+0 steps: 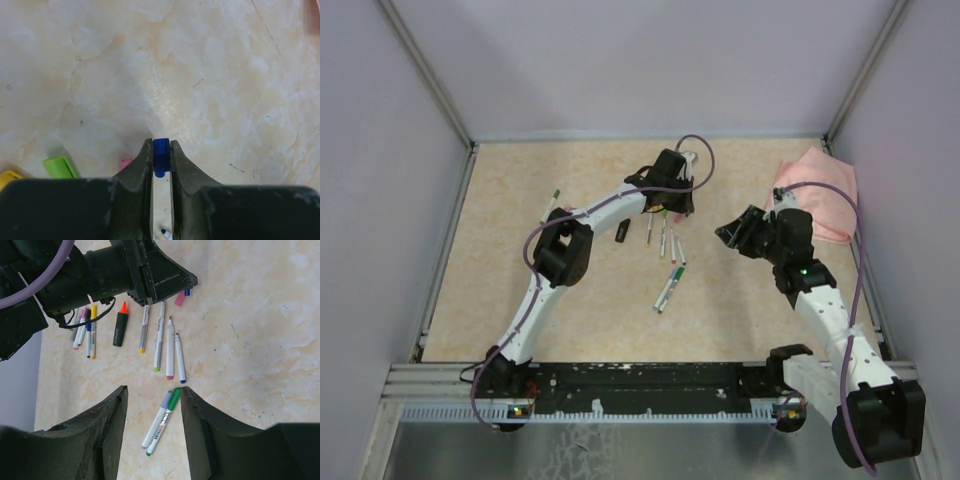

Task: Open the pen caps
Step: Place the pen cap at the center of the board.

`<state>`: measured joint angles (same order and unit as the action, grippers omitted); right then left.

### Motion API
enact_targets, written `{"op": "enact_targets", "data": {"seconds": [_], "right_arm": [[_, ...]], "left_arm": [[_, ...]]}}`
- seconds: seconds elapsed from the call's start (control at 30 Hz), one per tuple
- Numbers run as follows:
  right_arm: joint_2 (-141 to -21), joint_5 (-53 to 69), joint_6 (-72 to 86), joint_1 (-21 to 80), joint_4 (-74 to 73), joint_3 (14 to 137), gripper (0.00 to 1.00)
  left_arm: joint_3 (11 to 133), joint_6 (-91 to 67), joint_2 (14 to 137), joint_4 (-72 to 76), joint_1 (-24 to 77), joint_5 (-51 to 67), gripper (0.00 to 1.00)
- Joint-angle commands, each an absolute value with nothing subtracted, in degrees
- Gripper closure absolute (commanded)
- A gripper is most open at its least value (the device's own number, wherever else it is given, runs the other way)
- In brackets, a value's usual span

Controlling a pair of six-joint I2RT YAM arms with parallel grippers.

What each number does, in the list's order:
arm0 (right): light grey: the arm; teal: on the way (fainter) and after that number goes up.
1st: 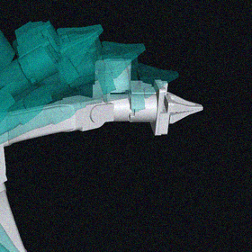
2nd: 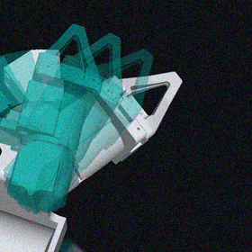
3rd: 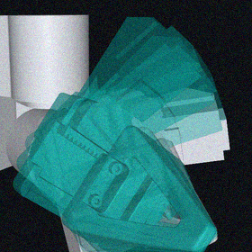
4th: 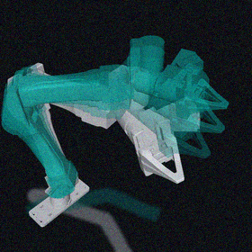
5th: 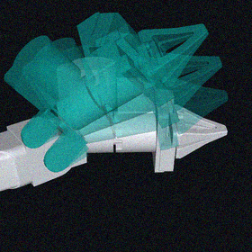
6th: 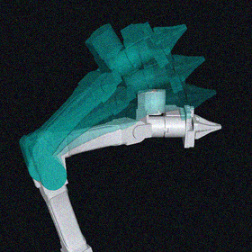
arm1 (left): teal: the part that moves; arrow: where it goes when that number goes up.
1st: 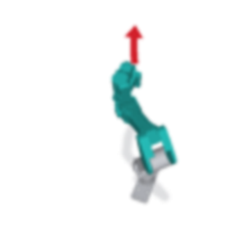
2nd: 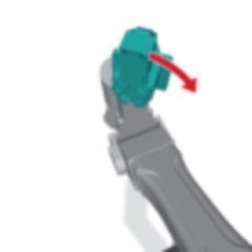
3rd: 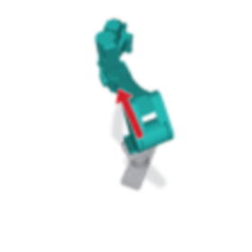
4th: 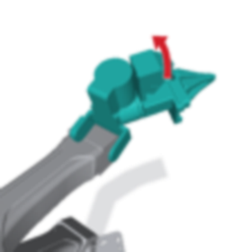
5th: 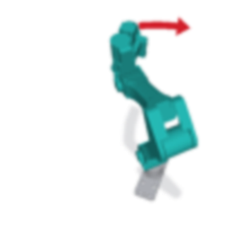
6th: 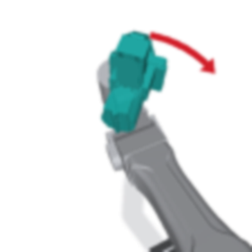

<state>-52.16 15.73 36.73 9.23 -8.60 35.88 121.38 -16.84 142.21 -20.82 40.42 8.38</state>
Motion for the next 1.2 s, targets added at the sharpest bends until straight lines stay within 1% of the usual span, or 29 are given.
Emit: {"op": "enact_targets", "data": {"seconds": [0.0, 0.37, 0.67, 0.97, 1.17], "right_arm": [[-51.1, 16.06, 37.29, 8.75, -6.84, 36.03, 0.53], [-50.93, 16.26, 37.36, 8.79, -7.16, 36.25, 0.53], [-50.38, 16.91, 37.14, 8.72, -7.34, 36.47, 0.53], [-49.77, 18.78, 37.3, 8.78, -6.57, 35.65, 0.53], [-49.59, 20.04, 37.38, 8.79, -5.64, 35.18, 0.53]], "left_arm": [[123.27, -16.19, 143.2, -21.13, 40.69, 7.66, 0.82], [123.53, -16.11, 141.56, -21.62, 40.74, 6.97, 0.68], [121.68, -16.26, 136.76, -21.54, 40.61, 6.38, 0.66], [105.13, -16.41, 122.15, -14.13, 40.19, 7.66, 0.63], [92.83, -16.4, 111.26, -11.84, 38.69, 10.86, 0.63]]}}
